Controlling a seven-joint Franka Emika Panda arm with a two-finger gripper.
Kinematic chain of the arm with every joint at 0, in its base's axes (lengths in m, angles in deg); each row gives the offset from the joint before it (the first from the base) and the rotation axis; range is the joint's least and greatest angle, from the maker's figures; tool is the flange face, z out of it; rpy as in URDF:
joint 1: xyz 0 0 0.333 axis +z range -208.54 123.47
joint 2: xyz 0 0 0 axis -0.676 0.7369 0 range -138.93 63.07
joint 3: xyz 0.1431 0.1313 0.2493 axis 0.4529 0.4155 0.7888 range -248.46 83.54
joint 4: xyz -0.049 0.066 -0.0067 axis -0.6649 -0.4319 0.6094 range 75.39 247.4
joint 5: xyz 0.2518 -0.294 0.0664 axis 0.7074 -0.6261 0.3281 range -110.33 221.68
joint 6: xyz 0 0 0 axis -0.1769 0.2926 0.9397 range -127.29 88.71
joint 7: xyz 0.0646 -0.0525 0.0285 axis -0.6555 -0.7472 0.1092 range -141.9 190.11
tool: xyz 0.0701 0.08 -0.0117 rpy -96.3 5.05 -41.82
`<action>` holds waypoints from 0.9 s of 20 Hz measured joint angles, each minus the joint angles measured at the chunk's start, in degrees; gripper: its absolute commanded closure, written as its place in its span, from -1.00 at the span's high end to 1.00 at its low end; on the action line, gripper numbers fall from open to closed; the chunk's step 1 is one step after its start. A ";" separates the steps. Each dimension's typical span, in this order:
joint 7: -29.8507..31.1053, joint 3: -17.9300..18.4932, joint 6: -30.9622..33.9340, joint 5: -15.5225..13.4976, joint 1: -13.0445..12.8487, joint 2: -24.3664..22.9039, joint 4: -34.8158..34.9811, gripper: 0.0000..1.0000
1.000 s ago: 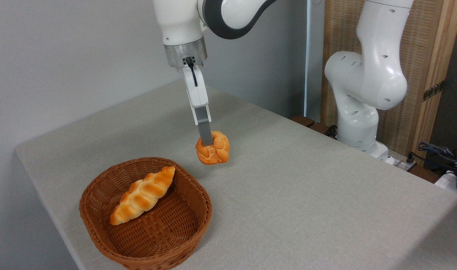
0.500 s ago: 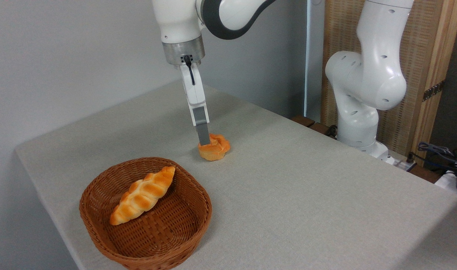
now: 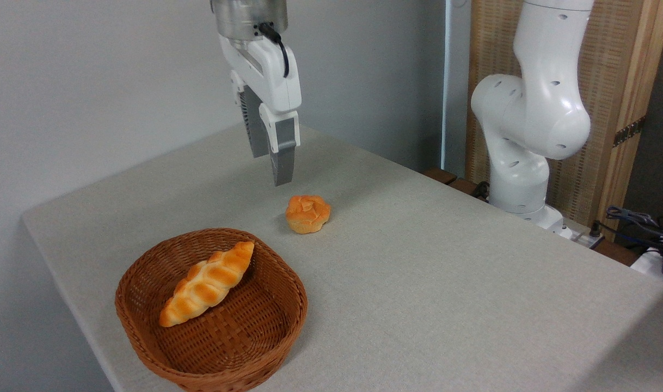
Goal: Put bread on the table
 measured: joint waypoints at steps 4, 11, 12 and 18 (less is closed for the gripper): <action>5.32 -0.77 1.67 0.00 5.79 5.68 -7.85 1.00; 7.67 -3.95 7.11 1.72 9.45 12.59 -18.22 1.00; 7.70 -4.19 7.14 1.85 9.44 12.70 -18.37 1.00; 7.70 -4.78 7.21 4.04 9.47 12.77 -18.43 1.00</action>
